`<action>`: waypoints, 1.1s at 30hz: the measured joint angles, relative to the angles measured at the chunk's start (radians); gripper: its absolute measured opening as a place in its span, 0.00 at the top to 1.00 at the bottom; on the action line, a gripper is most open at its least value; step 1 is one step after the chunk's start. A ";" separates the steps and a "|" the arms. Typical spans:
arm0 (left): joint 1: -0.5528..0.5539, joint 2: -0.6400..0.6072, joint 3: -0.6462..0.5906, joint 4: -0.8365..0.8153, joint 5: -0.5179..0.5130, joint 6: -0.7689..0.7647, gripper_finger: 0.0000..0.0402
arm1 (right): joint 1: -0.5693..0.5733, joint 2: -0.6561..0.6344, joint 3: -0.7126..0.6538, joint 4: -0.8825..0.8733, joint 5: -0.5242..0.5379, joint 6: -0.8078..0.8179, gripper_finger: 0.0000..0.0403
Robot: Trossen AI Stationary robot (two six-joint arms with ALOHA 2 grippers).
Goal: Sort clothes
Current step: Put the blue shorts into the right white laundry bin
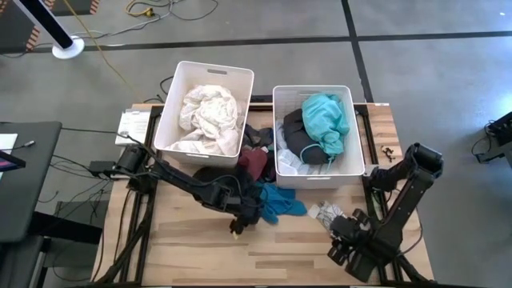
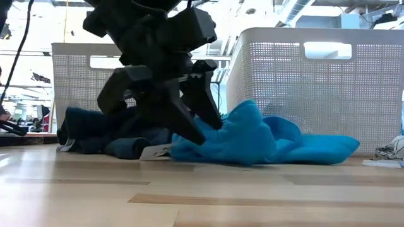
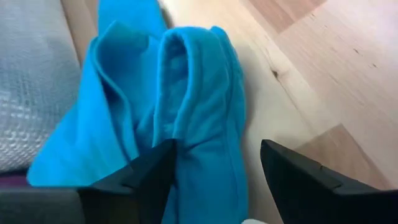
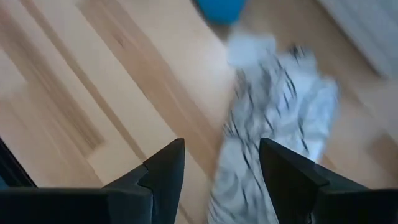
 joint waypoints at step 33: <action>0.044 0.047 0.000 0.191 -0.121 0.105 0.19 | -0.221 0.008 0.000 0.220 0.130 -0.481 0.45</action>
